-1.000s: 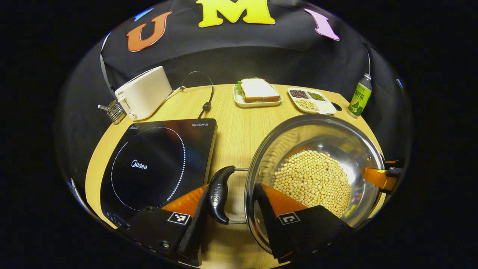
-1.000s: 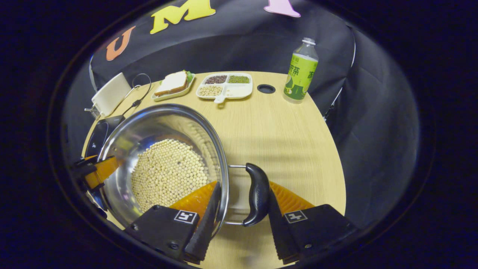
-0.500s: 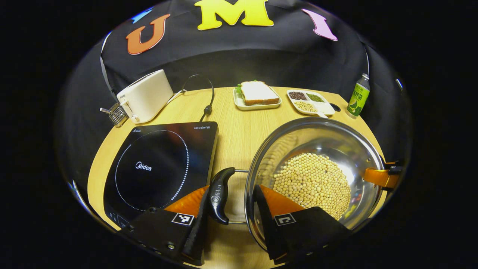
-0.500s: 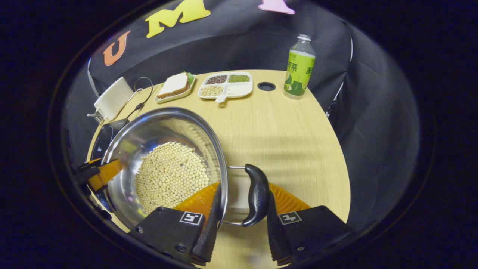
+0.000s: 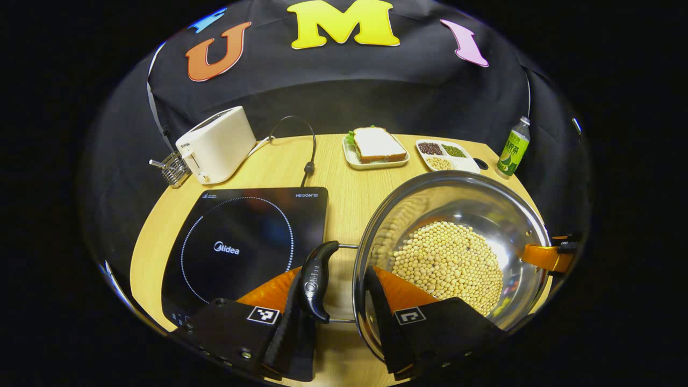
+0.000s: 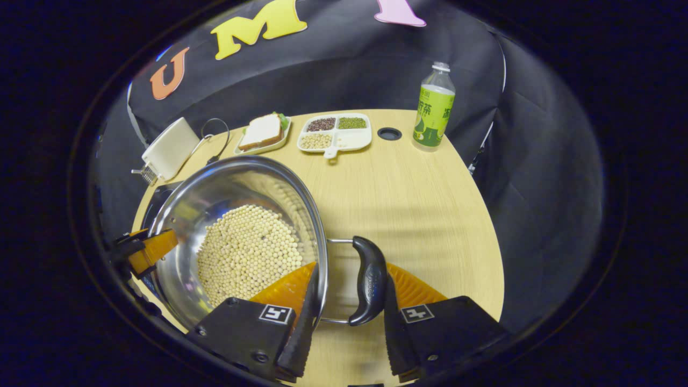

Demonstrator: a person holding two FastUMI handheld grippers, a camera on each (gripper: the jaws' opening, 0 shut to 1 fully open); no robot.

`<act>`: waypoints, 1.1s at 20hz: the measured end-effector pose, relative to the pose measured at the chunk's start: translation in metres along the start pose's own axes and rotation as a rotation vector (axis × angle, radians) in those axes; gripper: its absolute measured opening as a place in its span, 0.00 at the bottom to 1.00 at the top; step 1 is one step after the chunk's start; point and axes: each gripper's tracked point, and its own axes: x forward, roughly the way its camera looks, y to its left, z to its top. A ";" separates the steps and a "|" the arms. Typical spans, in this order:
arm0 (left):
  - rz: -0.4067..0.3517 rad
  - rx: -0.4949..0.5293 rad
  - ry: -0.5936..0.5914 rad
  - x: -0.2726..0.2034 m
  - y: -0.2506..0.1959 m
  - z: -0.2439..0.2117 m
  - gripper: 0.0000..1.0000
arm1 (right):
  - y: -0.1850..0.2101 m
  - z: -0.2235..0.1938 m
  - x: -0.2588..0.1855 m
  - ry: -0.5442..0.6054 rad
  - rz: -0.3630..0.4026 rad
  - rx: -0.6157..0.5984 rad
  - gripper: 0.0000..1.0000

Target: First push the handle of the pot to place it horizontally, then grasp the pot with both hands and set it on the induction cooktop.

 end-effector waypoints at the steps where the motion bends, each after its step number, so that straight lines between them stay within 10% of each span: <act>1: -0.001 -0.002 -0.004 -0.003 0.004 0.003 0.63 | 0.003 0.003 -0.002 -0.005 0.001 0.000 0.57; 22: 0.036 -0.053 -0.063 -0.039 0.146 0.036 0.63 | 0.153 0.032 -0.037 -0.062 0.043 -0.030 0.57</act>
